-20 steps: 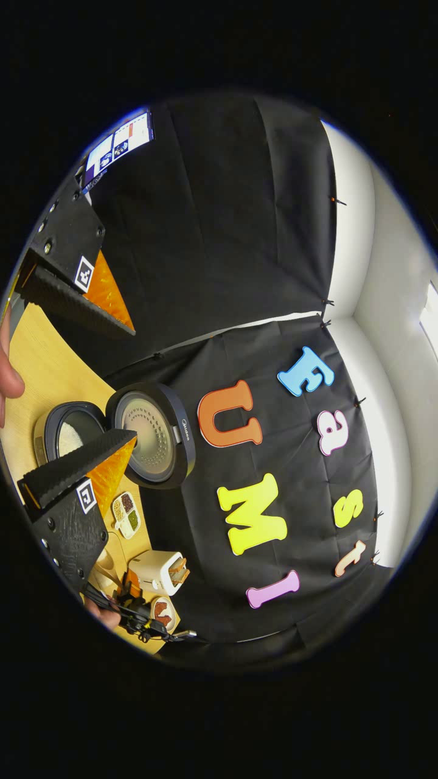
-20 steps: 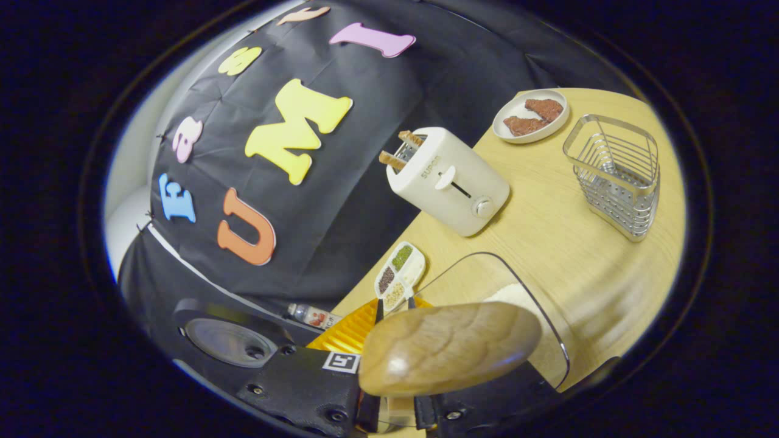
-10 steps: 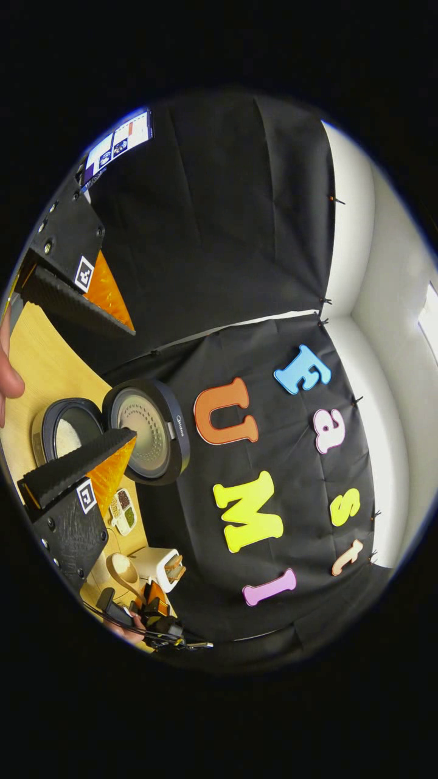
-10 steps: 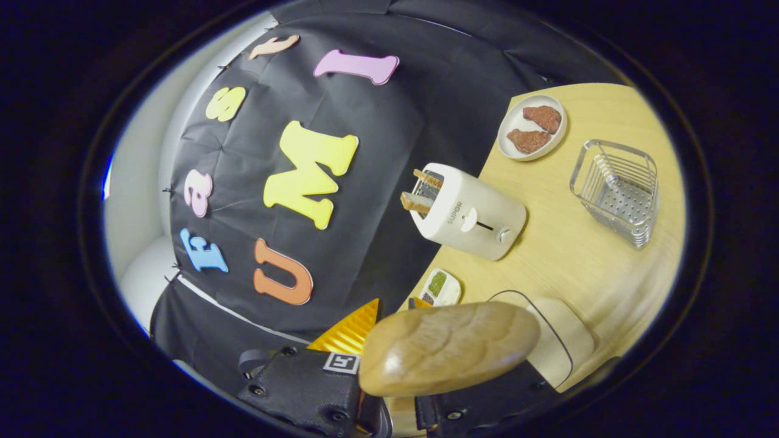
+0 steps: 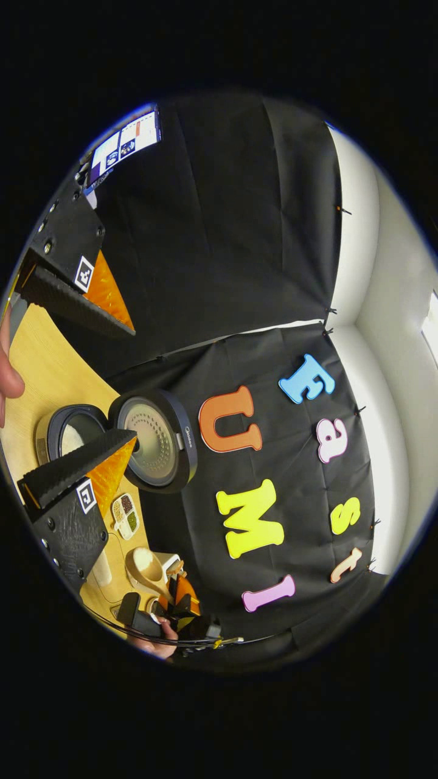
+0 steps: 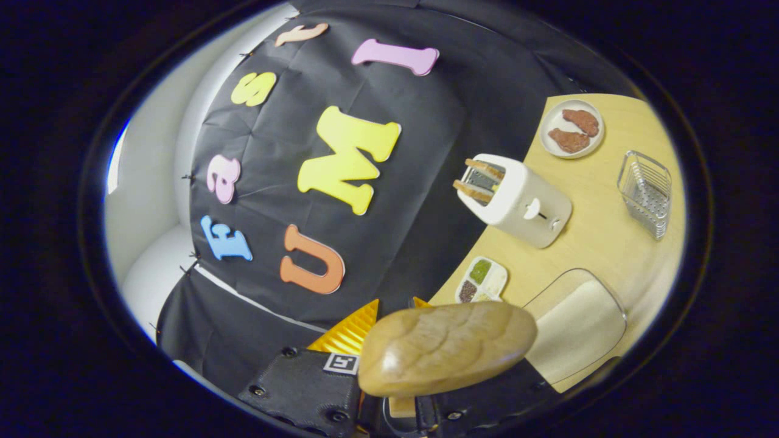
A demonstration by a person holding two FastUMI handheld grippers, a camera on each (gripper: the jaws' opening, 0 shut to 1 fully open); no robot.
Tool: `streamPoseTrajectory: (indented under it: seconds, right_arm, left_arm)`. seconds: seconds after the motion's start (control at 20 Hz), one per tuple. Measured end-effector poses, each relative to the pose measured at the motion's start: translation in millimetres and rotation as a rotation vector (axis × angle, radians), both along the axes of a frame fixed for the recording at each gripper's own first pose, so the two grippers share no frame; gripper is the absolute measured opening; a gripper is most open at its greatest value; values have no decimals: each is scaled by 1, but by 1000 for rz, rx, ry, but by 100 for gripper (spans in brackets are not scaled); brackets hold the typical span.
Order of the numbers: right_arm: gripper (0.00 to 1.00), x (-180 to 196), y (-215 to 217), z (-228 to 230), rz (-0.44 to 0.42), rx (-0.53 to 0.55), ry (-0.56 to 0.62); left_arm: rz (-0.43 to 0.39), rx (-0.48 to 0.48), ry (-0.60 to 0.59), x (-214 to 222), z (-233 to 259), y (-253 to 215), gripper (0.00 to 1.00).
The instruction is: Close the left gripper, press the button to open the rice cooker; take a wooden spoon from the chopstick holder with the right hand, scoop a spoonful of rice and pour it into the rice cooker, then put the wooden spoon back into the chopstick holder.
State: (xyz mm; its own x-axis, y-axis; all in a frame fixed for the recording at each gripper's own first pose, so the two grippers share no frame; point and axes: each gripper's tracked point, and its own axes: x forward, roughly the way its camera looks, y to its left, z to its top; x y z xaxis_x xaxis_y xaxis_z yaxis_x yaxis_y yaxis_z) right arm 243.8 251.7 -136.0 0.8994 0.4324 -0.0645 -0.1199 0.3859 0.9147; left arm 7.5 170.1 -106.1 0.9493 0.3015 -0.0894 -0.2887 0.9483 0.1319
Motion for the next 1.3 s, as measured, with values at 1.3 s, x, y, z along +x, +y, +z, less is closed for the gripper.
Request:
streamPoseTrajectory:
  seconds: [1.3]
  right_arm:
    - [22, -41, 224, -80, 248, -774, -193]
  left_arm:
    - [126, -24, 30, -30, -20, 51, 95]
